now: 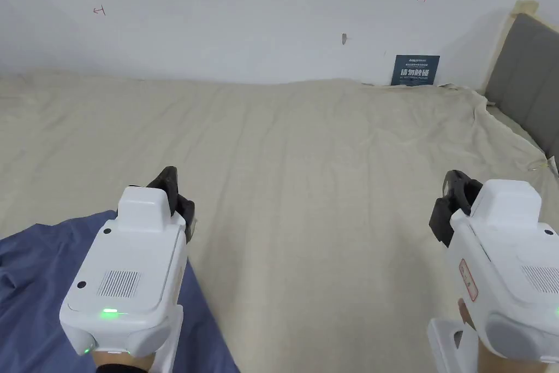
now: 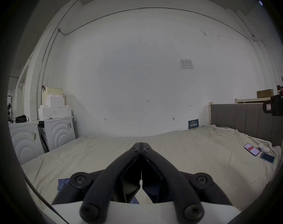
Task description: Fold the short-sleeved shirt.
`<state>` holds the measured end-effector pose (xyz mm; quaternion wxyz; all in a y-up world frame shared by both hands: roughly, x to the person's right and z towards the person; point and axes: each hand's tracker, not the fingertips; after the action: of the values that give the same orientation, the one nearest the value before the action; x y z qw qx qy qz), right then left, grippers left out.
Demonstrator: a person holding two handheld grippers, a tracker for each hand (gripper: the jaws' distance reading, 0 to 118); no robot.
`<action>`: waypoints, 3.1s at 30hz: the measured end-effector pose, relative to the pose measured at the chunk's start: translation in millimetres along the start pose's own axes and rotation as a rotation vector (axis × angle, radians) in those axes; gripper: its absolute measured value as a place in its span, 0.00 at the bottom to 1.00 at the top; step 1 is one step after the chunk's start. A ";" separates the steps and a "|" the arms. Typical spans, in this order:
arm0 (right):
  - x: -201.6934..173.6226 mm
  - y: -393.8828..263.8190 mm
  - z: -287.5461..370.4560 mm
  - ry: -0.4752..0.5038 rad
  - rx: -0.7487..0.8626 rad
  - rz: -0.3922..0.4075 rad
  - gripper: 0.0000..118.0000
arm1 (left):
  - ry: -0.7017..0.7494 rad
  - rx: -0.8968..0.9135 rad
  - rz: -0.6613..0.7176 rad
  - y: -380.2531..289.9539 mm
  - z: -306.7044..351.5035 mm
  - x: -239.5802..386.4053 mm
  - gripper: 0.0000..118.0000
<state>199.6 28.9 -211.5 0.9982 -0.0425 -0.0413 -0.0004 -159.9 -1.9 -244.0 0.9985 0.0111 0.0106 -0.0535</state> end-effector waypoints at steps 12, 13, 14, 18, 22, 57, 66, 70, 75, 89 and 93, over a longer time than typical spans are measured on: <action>1.8 0.0 0.0 0.003 -0.005 0.001 0.00 | -0.001 0.001 -0.009 1.6 0.0 -0.6 0.00; 1.9 -0.1 0.0 0.003 -0.005 0.001 0.00 | -0.001 0.002 -0.009 1.4 -0.4 -0.3 0.00; 1.9 -0.1 0.0 0.003 -0.005 0.001 0.00 | -0.001 0.003 -0.011 1.2 -0.6 -0.1 0.00; 1.9 0.1 0.0 0.004 -0.006 0.003 0.00 | -0.002 0.001 -0.013 0.6 -1.2 0.2 0.00; 1.6 0.1 -0.3 0.008 -0.007 0.008 0.00 | 0.000 0.001 -0.010 -0.6 -1.7 -0.4 0.00; -165.2 -2.6 -39.9 0.380 -0.019 0.031 0.00 | 0.397 -0.024 -0.039 -5.2 72.4 -165.0 0.00; -220.8 -6.9 -33.1 0.509 -0.025 0.034 0.00 | 0.503 -0.062 -0.054 -11.6 113.9 -207.4 0.00; -227.7 -6.7 -31.0 0.530 -0.030 0.029 0.00 | 0.517 -0.082 -0.069 -14.7 119.2 -213.0 0.00; -223.5 -4.2 -30.9 0.532 -0.030 0.044 0.00 | 0.449 -0.128 -0.001 -18.3 110.2 -216.0 0.00; -183.1 -5.5 -52.7 0.429 -0.048 0.082 0.00 | 0.261 -0.546 0.224 -83.4 2.5 -199.3 0.02; -173.1 -9.7 -61.1 0.398 -0.072 0.085 0.00 | 0.196 -0.723 0.321 -114.1 -34.1 -195.6 0.37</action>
<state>32.1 13.5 -285.7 0.9837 -0.0788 0.1587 0.0320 -367.2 -93.7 -276.2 0.9278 -0.3342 0.1222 0.1117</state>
